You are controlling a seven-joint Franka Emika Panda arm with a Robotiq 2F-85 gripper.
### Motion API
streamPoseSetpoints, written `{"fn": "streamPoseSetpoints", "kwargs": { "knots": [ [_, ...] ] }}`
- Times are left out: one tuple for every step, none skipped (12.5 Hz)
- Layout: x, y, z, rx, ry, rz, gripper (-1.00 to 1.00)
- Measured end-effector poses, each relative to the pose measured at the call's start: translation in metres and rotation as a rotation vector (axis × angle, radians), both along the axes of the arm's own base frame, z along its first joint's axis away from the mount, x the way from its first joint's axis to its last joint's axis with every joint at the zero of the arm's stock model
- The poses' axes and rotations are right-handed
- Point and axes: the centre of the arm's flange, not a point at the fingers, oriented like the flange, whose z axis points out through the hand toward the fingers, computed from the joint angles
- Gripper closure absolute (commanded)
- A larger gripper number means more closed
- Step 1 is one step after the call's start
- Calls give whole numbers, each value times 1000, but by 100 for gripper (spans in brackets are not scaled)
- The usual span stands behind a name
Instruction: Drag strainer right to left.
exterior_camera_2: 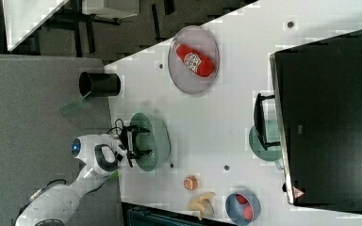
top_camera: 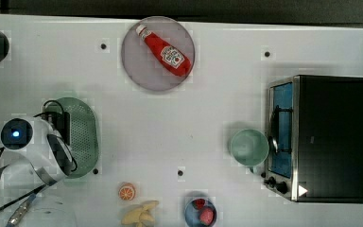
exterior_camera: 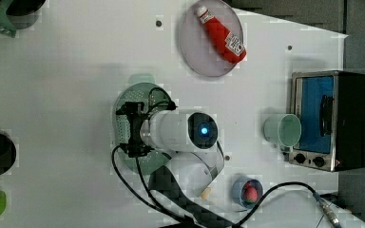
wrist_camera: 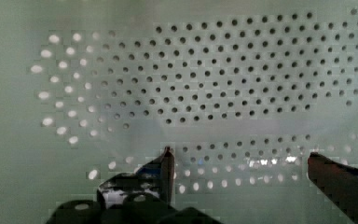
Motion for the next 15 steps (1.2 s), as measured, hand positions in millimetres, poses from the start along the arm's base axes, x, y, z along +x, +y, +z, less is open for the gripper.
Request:
{"fn": "streamPoseSetpoints", "kwargs": {
  "knots": [
    [-3, 3, -2, 4, 5, 0, -100],
    [-5, 5, -3, 17, 19, -22, -100],
    [-6, 6, -3, 22, 19, -29, -100],
    [-6, 10, -1, 20, 10, -16, -100],
    [-7, 10, -1, 10, 13, -2, -100],
    [-9, 10, -1, 2, 29, -1, -100],
    [-11, 9, 2, -13, 43, 10, -100],
    [-12, 6, 12, -32, 45, 38, -100],
    [-9, 0, 30, -56, 52, 68, -100],
    [-1, -9, 54, -77, 54, 106, -100],
    [12, -21, 85, -75, 39, 143, -100],
    [26, -38, 122, -54, 22, 158, -100],
    [40, -59, 160, -46, -6, 188, -100],
    [52, -88, 200, -45, -24, 217, -100],
    [64, -120, 243, -32, -63, 236, -100]
  ]
}}
